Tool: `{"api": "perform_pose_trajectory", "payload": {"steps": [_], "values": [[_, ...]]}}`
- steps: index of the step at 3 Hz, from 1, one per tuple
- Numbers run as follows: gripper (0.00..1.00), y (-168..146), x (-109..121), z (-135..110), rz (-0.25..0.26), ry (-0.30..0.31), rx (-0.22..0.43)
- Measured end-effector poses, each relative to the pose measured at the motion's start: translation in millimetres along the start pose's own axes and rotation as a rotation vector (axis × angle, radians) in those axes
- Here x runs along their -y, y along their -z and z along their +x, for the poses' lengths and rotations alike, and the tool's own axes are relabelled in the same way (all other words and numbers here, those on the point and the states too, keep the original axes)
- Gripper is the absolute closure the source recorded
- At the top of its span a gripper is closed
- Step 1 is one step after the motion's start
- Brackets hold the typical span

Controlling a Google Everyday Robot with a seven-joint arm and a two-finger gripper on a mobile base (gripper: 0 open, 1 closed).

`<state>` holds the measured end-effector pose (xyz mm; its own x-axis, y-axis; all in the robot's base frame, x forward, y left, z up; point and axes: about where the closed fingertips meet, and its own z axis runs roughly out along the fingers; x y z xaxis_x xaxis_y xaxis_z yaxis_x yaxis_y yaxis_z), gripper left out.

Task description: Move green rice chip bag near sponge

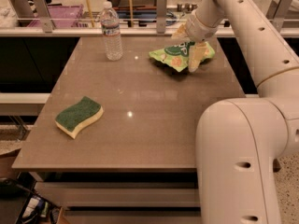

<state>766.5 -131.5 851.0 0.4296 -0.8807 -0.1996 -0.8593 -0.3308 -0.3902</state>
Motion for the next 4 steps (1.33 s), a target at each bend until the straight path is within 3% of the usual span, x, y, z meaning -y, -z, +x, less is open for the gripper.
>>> {"api": "perform_pose_trajectory", "payload": {"steps": [3,4], "values": [[0.87,-13.9,5.4,-1.4,0.007,0.002,0.005],[1.0,-17.3,6.5,-1.7,0.008,0.002,0.007]]}}
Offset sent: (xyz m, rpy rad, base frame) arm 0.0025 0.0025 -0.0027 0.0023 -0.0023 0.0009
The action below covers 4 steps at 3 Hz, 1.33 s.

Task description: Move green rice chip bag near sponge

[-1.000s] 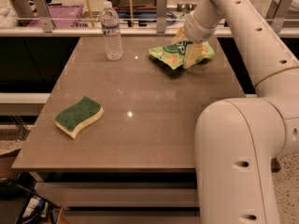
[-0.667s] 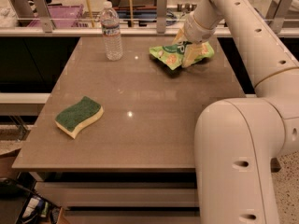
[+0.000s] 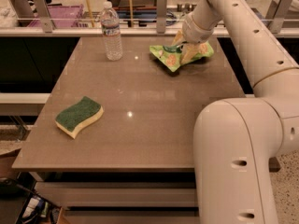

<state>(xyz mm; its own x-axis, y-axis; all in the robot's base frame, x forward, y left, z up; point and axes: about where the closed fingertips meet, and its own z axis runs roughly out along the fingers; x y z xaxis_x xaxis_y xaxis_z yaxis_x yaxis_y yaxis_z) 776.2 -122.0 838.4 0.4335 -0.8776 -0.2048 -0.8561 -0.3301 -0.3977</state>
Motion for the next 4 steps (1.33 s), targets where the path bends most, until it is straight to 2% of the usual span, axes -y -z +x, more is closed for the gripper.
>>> {"api": "perform_pose_trajectory", "payload": {"steps": [2,4], "values": [[1.0,0.9,0.4,-0.4,0.0,0.0,0.0],[1.0,60.0,6.4,-46.8,0.039,0.09,0.045]]}}
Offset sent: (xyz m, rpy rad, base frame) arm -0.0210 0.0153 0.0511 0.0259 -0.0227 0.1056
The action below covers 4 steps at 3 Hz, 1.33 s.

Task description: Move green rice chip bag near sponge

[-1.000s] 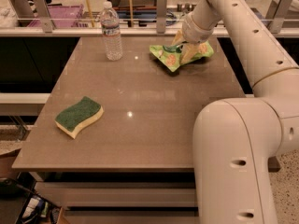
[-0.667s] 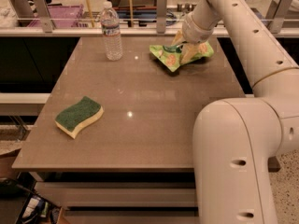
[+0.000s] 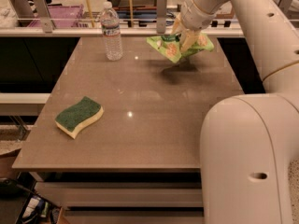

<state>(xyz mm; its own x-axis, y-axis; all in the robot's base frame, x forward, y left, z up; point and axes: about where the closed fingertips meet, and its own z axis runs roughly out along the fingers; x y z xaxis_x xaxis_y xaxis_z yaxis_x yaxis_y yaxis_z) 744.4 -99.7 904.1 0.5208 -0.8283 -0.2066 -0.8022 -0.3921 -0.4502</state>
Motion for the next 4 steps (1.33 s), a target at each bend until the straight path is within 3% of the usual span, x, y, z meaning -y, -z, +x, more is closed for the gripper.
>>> {"api": "perform_pose_trajectory", "payload": {"steps": [2,4], "values": [[1.0,52.6,-4.0,-41.8,0.068,0.05,0.0],[1.0,78.9,-36.8,-117.7,0.14,0.122,0.0]]}}
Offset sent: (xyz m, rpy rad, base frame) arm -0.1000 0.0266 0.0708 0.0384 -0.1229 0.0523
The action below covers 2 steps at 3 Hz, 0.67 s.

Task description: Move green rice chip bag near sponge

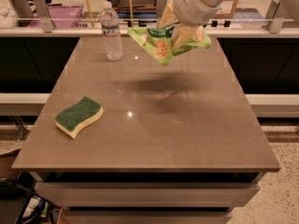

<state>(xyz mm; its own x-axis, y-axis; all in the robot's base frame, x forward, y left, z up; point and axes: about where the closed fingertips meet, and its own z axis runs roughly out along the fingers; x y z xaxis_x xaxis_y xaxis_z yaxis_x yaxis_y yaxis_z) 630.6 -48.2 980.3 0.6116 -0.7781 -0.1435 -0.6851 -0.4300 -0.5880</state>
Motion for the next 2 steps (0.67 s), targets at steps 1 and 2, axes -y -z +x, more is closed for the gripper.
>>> {"api": "perform_pose_trajectory", "payload": {"steps": [1,2], "values": [[1.0,-5.9,-27.2,-36.4,-0.018,0.042,0.026],[1.0,-5.4,-58.1,-64.4,-0.069,0.119,0.058]]}}
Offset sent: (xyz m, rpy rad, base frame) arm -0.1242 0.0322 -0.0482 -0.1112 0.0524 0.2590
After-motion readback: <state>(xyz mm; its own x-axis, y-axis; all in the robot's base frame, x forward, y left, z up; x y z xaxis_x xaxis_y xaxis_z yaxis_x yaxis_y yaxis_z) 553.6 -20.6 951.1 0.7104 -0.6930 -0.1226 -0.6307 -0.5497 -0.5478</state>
